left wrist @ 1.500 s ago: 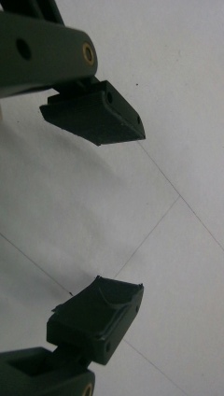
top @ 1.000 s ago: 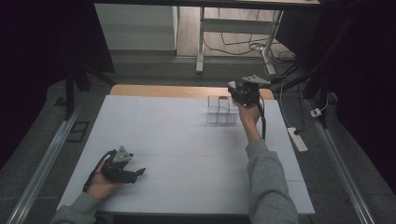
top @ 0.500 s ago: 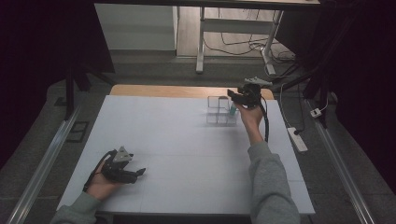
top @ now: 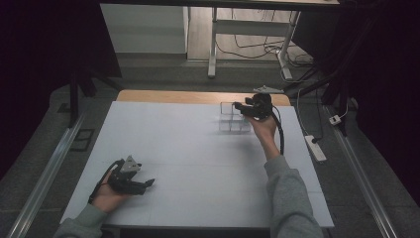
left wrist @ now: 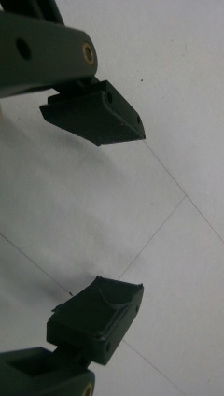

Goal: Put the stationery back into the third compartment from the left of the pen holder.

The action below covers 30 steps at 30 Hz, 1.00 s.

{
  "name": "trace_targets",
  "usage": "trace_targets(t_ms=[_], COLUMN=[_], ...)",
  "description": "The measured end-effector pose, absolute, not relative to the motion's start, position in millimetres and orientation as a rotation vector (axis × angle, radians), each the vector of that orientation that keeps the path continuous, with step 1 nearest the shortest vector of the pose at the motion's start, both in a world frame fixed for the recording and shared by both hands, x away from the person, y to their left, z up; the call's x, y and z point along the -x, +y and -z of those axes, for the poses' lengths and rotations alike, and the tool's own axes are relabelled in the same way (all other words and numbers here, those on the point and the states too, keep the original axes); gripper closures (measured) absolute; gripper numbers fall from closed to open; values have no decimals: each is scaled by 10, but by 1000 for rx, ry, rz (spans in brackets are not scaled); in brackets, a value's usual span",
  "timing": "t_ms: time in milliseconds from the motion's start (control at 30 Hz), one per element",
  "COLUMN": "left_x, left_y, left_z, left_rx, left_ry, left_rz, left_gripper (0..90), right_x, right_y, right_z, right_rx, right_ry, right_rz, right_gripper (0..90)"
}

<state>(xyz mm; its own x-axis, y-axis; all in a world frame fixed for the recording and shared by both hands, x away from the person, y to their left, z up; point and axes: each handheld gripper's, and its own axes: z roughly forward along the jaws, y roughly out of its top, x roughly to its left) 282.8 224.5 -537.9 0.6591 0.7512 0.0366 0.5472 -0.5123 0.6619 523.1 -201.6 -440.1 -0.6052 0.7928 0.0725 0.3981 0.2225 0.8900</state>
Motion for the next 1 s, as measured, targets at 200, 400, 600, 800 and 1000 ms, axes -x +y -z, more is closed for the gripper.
trace_targets(t_ms=[200, 400, 600, 800, 1000], left_x=[-2829, -2826, -2825, -2822, -2820], left_y=[2243, 2238, 2239, 2238, 2240], left_z=[5382, 5381, 5381, 5379, 5379], left_rx=[-2252, -2257, -2257, -2257, -2256], left_ry=[1002, 1000, 1002, 1002, 1002], left_rz=[-426, -428, -428, -429, -428], left_gripper=[224, 224, 224, 224, 224], right_x=[-5149, -5026, -4861, -4659, -4516], right_y=[-2005, -2004, -1983, -1946, -1947], right_z=[4386, 4354, 4339, 4334, 4432], right_rx=[-1067, -1034, -979, -922, -905], right_ry=[2138, 2175, 2231, 2305, 2379], right_rz=[-1352, -1372, -1368, -1356, -1312], right_gripper=[419, 420, 420, 420, 421])
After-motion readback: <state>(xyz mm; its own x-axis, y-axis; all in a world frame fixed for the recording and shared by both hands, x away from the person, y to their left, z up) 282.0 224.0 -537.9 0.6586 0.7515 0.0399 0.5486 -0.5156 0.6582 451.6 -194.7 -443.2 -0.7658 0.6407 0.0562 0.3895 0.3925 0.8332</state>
